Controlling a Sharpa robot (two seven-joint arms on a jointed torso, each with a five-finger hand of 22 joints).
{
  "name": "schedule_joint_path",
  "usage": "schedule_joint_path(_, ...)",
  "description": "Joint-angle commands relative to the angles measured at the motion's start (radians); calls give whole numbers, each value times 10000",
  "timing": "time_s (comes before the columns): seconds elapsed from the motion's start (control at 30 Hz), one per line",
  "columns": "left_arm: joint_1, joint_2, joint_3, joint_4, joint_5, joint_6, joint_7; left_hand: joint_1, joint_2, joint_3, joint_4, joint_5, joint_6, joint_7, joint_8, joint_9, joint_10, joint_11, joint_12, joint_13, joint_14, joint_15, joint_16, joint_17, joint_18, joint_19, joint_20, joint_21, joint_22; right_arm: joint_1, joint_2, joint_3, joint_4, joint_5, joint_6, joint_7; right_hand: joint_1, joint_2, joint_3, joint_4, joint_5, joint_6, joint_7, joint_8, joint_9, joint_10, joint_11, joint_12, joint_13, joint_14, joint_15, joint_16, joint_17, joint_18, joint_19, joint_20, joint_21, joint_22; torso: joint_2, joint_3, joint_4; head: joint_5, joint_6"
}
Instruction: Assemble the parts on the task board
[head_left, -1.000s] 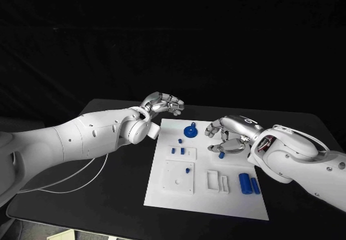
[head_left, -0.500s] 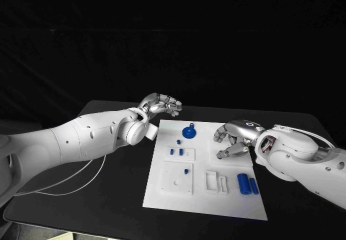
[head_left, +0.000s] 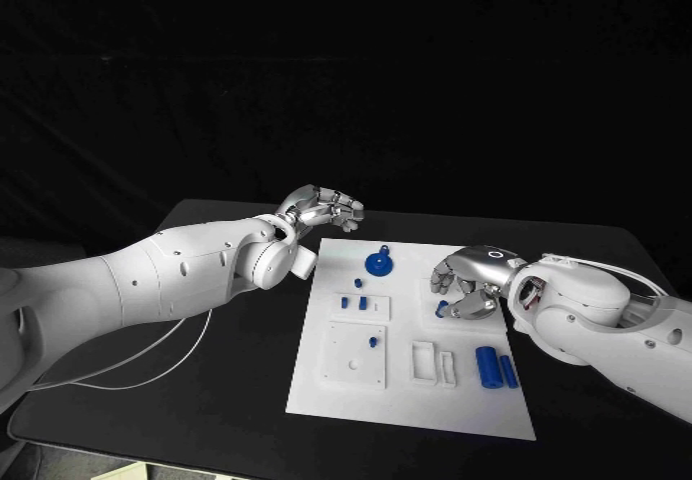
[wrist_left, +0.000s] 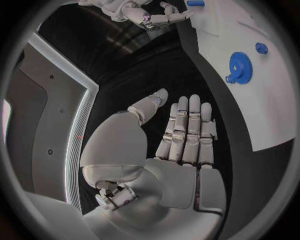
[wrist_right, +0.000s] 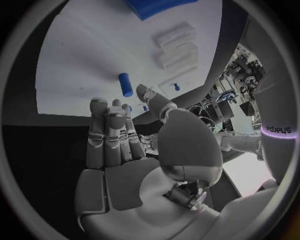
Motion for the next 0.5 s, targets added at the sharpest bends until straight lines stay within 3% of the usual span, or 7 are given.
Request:
schedule_joint_path(0.03,9,1,8,10,48,78,81,-19,-3,-28,-2,29,-52,4,19,-12,-66,32,-22,-18,36,19,-71,19,121,-38,44,-41,17,-8,50,-17,-33,-409,451,-130,73,-40,418,61,-143,153,-30,68,-17,189,-46,95,34,-12,-69,84,-104,463,-25,46,78,203,0,-4,2,-19,-3)
schedule_joint_path(0.5,9,-4,8,8,48,109,71,-20,-4,-29,2,28,-61,8,17,-16,-74,36,-24,-23,33,23,-90,37,119,-42,48,-50,22,-70,221,-135,-217,-465,579,-128,12,25,1253,50,-397,415,-129,153,-54,448,-137,198,120,-74,-157,292,-386,463,-61,61,238,188,-3,3,-10,-13,-21)
